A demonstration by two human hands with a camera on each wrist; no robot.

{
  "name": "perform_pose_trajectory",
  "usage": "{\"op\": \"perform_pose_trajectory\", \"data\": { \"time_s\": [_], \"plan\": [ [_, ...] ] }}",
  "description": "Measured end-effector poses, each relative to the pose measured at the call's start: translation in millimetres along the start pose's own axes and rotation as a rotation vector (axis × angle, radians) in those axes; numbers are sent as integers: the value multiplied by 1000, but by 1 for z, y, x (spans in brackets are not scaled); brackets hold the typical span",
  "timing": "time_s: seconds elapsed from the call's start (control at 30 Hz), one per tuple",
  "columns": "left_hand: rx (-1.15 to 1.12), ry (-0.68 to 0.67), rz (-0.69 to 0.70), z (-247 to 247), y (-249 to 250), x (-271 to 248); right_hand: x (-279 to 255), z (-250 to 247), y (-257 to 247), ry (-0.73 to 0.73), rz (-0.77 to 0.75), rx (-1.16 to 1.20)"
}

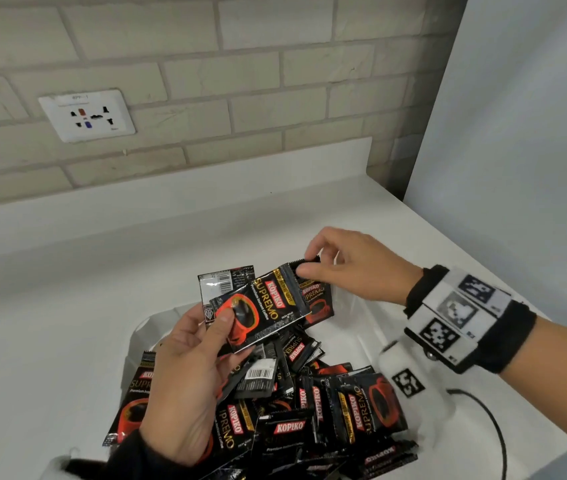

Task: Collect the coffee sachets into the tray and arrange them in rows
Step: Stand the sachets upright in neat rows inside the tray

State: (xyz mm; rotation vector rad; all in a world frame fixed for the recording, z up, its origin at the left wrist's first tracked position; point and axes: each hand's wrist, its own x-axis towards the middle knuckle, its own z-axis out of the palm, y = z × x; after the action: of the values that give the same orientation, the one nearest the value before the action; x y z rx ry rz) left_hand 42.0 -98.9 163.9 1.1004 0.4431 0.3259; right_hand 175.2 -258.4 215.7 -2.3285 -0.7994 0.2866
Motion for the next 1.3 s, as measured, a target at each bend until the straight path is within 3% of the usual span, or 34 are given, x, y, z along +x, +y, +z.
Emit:
{"op": "perform_pose_trajectory", "data": {
  "time_s": [0.1, 0.23, 0.33, 0.4, 0.53, 0.67, 0.83, 0.93, 1.1, 1.3],
  "plan": [
    [-15, -17, -17, 7, -1, 0, -9, 11, -4, -180, 90, 341],
    [-17, 0, -4, 10, 1, -1, -14, 9, -6, -229, 179, 750],
    [-22, 44, 11, 9, 4, -1, -18, 3, -7, -307, 160, 845],
    [-17, 53, 22, 11, 6, -2, -21, 4, -11, -304, 98, 757],
    [-21, 37, 48, 17, 8, -7, -14, -2, -14, -121, 40, 607],
    [6, 86, 6, 8, 14, -8, 0, -28, -1, 62, -51, 241],
    [-6, 124, -60, -1, 15, -6, 13, -21, 21, -128, -113, -351],
    [27, 114, -73, 2, 14, -8, 19, -3, 25, -215, -97, -485],
    [1, 102, -56, 1, 10, -8, 25, 10, 21, -137, -194, -737],
    [-82, 52, -78, 6, 7, -8, 28, 15, 23, -85, -289, -858]
  ]
}}
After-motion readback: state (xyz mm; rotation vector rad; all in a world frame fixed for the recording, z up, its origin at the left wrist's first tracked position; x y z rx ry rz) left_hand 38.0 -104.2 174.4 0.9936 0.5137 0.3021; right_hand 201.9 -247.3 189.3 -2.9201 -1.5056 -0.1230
